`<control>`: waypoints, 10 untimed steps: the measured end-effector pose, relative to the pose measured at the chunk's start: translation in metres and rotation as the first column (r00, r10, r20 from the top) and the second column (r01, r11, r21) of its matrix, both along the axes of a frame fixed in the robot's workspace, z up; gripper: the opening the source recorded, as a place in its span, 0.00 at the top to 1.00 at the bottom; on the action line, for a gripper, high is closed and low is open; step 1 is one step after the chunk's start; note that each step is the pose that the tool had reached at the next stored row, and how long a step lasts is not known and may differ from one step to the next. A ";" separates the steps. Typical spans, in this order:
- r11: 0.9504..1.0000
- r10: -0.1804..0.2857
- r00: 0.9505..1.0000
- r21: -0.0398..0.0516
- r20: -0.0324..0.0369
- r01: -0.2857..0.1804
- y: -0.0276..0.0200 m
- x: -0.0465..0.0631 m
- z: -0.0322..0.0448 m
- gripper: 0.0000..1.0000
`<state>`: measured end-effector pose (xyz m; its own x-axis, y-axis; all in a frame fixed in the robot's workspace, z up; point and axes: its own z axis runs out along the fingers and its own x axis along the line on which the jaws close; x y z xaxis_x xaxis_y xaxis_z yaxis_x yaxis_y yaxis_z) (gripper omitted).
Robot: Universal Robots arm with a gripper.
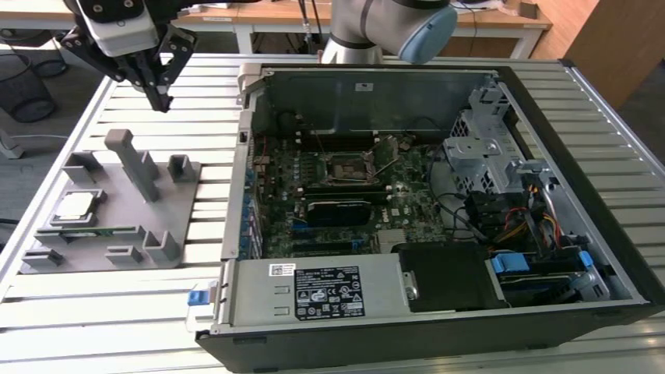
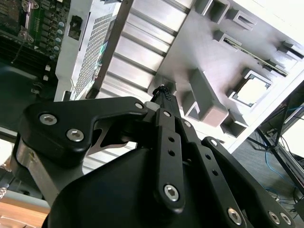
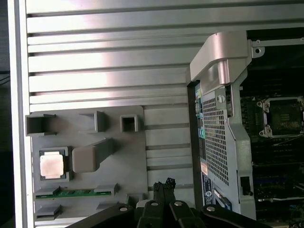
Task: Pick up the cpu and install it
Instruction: 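Reach for the cpu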
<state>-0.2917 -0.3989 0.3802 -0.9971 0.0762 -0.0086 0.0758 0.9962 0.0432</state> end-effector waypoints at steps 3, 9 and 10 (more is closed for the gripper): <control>1.000 0.000 1.000 0.000 0.000 0.000 0.0000 -0.002 -0.0002 0.89; 1.000 0.000 1.000 0.000 -0.001 0.000 0.0000 -0.005 -0.0005 0.89; 1.000 0.000 1.000 0.000 -0.001 0.000 0.0000 -0.005 -0.0006 0.89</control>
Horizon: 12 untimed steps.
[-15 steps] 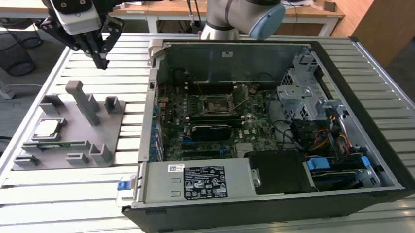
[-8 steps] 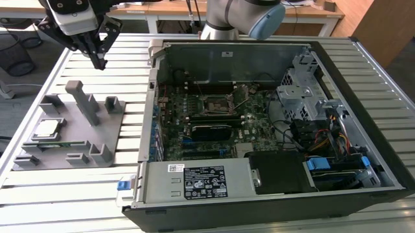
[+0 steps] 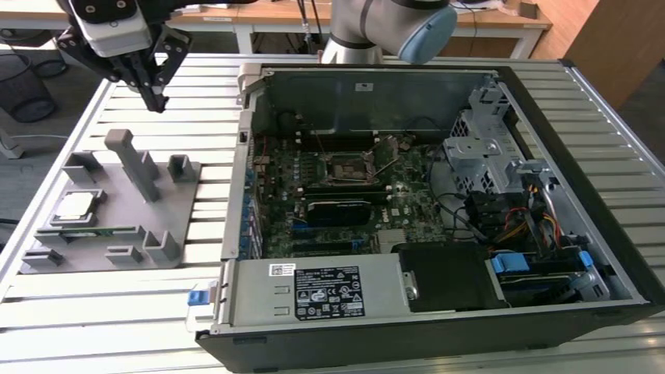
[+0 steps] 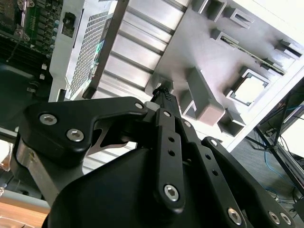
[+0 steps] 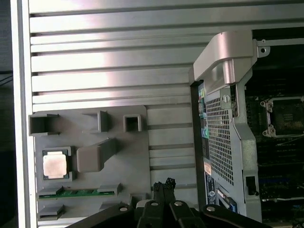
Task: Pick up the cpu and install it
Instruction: 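Reach for the cpu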
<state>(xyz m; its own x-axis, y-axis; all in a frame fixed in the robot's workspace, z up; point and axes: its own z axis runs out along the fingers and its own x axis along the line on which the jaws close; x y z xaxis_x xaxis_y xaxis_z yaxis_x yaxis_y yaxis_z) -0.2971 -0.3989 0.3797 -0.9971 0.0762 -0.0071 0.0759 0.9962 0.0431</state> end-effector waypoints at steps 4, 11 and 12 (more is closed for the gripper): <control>1.000 0.000 1.000 0.000 -0.001 0.000 0.0000 -0.002 -0.0002 0.89; 1.000 0.000 1.000 0.000 -0.002 0.000 0.0000 -0.006 -0.0006 0.89; 1.000 0.000 1.000 0.000 -0.002 0.000 0.0000 -0.006 -0.0007 0.89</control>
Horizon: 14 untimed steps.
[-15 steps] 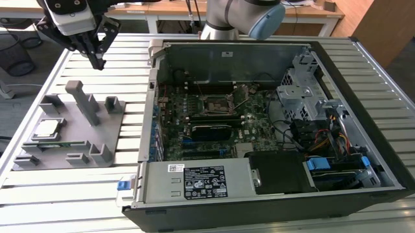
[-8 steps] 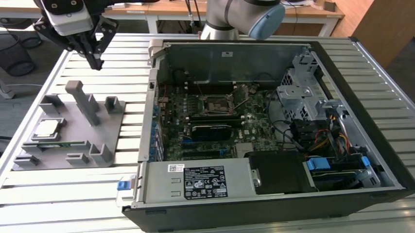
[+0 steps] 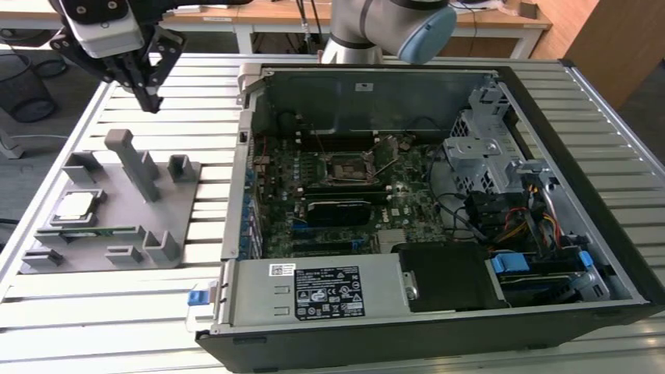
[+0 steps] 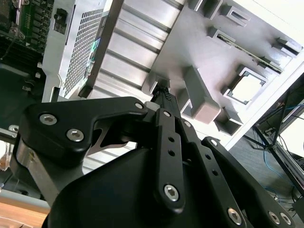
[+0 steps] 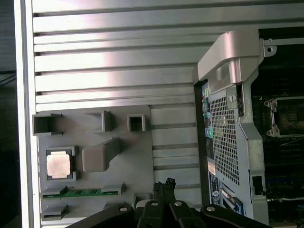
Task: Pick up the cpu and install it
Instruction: 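Reach for the cpu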
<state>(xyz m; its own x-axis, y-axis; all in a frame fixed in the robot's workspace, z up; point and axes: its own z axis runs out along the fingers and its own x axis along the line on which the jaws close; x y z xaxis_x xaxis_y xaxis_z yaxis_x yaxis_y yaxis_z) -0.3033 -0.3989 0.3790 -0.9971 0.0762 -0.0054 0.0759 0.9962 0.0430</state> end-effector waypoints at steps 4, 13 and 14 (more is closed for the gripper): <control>1.000 0.000 1.000 0.000 0.000 0.000 0.0000 -0.002 -0.0002 0.89; 1.000 0.000 1.000 0.000 -0.001 0.000 0.0000 -0.021 -0.0010 0.89; 1.000 0.000 1.000 0.000 -0.001 0.000 0.0000 -0.022 -0.0011 0.89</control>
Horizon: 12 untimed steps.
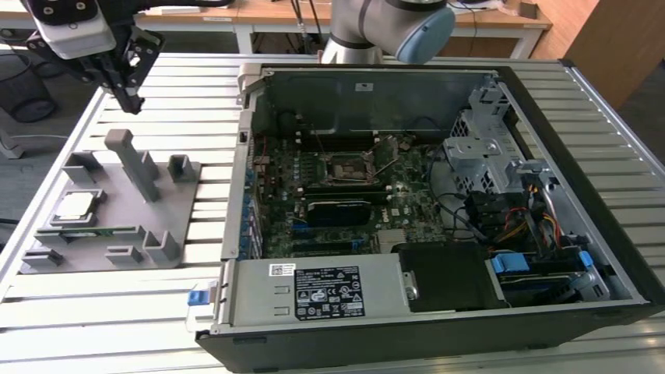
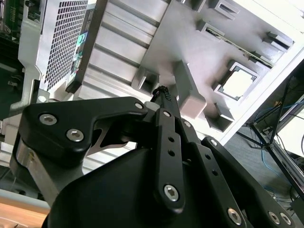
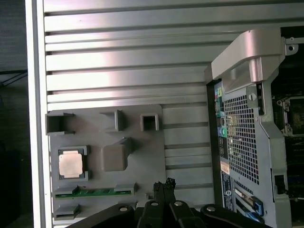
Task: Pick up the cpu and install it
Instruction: 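Reach for the cpu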
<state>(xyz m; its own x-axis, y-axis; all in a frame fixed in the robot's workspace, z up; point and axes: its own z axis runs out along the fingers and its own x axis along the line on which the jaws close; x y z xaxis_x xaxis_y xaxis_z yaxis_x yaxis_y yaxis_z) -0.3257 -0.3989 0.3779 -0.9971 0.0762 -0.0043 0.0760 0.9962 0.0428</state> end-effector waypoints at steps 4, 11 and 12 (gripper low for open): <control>1.000 0.000 1.000 0.000 -0.001 0.000 0.0000 -0.006 -0.0004 0.89; 1.000 0.000 1.000 0.000 -0.002 0.000 0.0000 -0.013 -0.0008 0.89; 1.000 0.000 1.000 0.000 -0.002 0.000 0.0000 -0.015 -0.0009 0.89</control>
